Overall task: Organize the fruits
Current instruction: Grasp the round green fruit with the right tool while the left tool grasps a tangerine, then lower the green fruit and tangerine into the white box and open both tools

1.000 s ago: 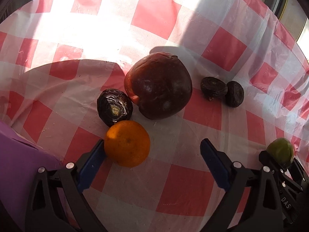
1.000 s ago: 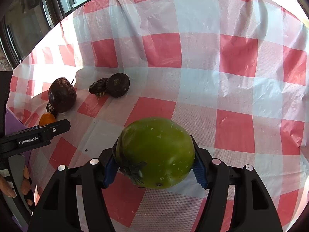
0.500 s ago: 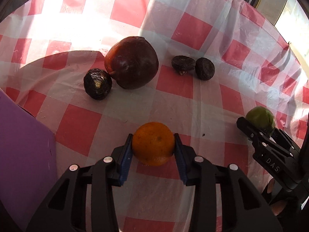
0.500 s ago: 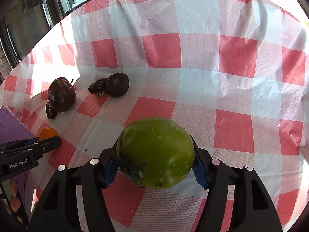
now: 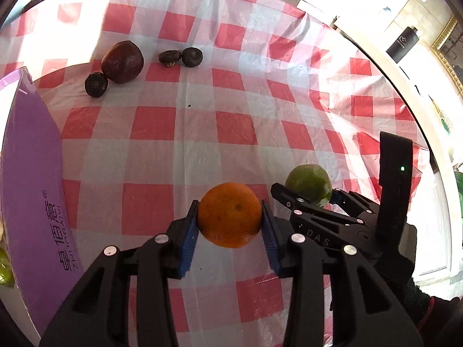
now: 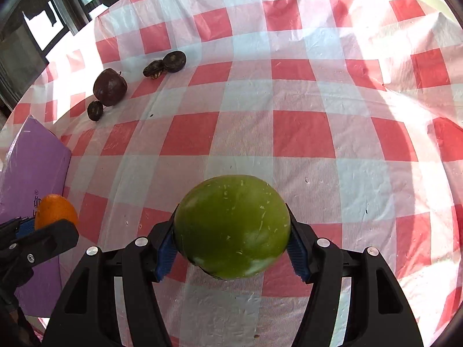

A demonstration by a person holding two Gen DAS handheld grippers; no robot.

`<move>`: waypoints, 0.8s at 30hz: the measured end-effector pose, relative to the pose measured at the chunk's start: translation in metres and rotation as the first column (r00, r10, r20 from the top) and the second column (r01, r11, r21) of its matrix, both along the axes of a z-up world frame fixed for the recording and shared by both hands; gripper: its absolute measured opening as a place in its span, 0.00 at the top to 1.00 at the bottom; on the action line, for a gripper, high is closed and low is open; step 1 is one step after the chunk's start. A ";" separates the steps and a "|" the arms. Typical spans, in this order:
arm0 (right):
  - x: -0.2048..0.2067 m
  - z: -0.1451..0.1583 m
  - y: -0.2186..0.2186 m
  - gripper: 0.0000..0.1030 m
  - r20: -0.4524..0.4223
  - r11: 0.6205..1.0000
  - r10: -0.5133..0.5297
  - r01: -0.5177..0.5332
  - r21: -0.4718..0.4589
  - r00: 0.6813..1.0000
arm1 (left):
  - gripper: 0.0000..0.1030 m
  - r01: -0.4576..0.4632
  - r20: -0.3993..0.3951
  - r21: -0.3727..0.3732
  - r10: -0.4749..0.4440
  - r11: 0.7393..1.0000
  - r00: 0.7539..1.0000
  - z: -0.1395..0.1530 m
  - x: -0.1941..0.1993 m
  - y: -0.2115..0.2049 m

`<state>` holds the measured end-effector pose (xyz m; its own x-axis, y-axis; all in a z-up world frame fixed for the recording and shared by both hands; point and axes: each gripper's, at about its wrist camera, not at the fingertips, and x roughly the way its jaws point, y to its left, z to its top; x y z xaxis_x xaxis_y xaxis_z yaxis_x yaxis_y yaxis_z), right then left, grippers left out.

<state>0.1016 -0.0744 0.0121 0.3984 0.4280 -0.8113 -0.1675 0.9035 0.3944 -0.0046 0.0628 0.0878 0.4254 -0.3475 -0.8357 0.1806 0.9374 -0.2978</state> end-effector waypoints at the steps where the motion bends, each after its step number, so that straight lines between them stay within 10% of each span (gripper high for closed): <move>1: -0.012 0.003 0.001 0.39 -0.009 1.000 0.004 -0.004 -0.006 1.000 | 0.61 0.010 0.010 -0.009 -0.010 1.000 1.000 0.006 -0.002 0.004; 14: -0.085 0.114 0.077 0.39 0.164 0.987 0.154 -0.158 0.013 0.974 | 0.60 -0.137 0.198 -0.071 0.148 0.988 0.969 0.082 -0.041 0.126; 24: -0.111 0.187 0.196 0.39 0.317 0.854 0.485 -0.520 0.029 0.815 | 0.60 -0.262 0.151 0.045 0.252 0.964 0.956 0.060 -0.043 0.246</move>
